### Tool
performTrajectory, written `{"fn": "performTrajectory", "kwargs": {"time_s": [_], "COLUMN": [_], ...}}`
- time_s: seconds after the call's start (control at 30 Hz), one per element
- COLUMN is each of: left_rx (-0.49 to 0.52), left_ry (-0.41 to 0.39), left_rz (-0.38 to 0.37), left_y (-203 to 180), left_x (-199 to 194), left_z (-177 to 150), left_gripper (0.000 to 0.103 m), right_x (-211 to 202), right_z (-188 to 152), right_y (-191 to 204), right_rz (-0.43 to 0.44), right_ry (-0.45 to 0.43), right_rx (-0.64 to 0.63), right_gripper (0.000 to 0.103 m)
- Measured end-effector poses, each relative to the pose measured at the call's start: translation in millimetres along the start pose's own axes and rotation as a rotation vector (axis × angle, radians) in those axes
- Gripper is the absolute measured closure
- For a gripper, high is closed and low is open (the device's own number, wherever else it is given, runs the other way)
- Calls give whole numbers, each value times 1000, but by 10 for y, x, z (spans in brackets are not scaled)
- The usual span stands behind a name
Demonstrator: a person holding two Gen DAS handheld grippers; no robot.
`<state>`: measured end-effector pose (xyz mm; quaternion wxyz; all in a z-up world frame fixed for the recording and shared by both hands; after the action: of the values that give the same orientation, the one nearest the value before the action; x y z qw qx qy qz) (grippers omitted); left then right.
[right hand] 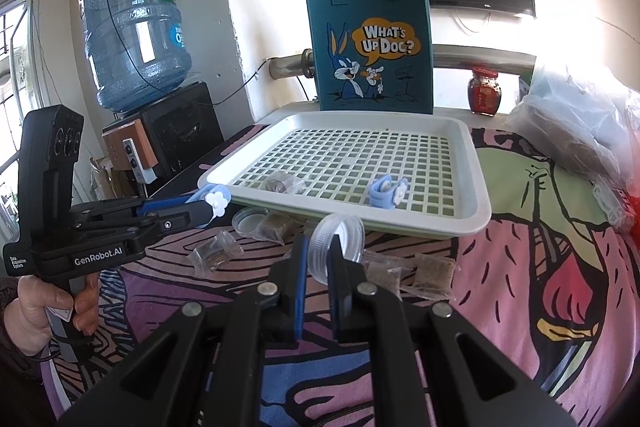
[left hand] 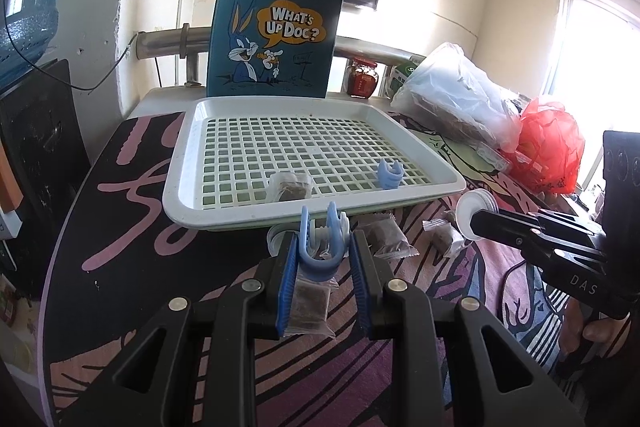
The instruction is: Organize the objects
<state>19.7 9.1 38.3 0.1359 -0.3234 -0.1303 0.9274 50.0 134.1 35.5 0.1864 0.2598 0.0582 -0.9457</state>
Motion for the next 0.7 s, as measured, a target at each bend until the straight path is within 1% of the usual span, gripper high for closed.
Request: {"fn": "performTrajectory", "kwargs": {"time_s": [0.7], "left_rx": [-4], "left_ry": [4], "left_rz": [1], "left_y": [-2], "left_x": [2], "left_z": [-1], "left_gripper": [79], "right_x": [15], "right_z": [-13], "right_y": [-10], "right_rz": [2], "right_ry": [2], "right_rx": [4], "right_gripper": [94]}}
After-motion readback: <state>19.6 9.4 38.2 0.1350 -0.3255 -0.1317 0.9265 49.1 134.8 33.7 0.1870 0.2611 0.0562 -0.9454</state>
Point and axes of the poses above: each gripper's, at about its wrist camera, not at the fingertips, and x roughly the way its jaws point, y to its left, z to its top, the point moved 1 cm from there along x, roughly the way its jaws point, and after that the axes turned 11 degrees about -x, right-handed, at the moved point
